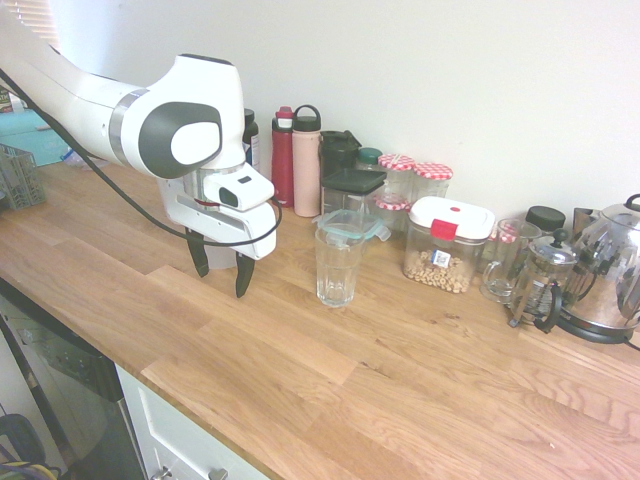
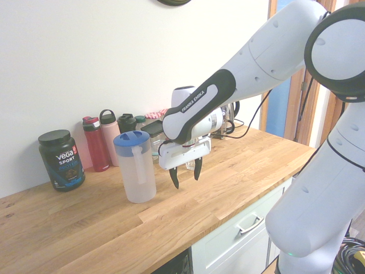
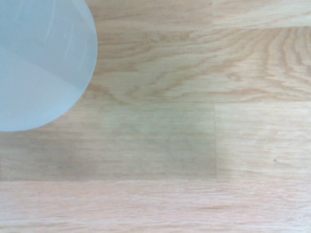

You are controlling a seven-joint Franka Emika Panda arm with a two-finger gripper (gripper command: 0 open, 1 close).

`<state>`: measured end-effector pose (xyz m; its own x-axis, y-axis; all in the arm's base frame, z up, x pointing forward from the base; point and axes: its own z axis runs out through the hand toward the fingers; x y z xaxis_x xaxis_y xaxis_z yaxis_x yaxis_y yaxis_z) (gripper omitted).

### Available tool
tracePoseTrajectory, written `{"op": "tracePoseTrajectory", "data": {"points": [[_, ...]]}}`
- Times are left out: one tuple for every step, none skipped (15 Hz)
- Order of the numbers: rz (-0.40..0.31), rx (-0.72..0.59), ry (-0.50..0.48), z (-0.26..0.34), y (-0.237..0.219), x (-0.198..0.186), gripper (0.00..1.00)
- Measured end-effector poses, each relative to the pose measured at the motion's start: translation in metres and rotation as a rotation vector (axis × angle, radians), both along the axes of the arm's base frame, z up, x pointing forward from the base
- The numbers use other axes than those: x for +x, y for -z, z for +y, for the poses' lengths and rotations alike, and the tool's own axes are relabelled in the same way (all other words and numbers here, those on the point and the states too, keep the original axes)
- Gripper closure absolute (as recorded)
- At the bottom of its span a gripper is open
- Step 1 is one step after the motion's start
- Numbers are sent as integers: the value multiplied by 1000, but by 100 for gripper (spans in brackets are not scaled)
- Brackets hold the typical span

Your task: Pour me some water

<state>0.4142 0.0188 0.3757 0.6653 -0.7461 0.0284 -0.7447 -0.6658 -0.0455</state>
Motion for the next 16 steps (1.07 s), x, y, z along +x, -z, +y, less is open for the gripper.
{"op": "tracePoseTrajectory", "data": {"points": [[2, 0, 0, 0, 1, 0, 0], [4, 0, 3, 0, 1, 0, 0], [5, -1, 7, 2, -1, -1, 0], [7, -5, 6, 6, -5, -4, 0], [17, -11, 7, 12, -11, -11, 0], [31, -22, 19, 18, -19, -22, 0], [36, -35, 40, 24, -30, -35, 0], [35, -43, 59, 31, -41, -48, 0], [30, -48, 73, 41, -56, -62, 0], [18, -46, 83, 52, -72, -75, 0], [-2, -42, 86, 67, -89, -91, 0], [-36, -36, 89, 83, -104, -105, 0], [-82, -34, 96, 98, -118, -117, 0], [-127, -38, 109, 112, -130, -126, 0], [-164, -42, 121, 125, -141, -130, 0], [-203, -43, 134, 138, -151, -130, 0]]}}
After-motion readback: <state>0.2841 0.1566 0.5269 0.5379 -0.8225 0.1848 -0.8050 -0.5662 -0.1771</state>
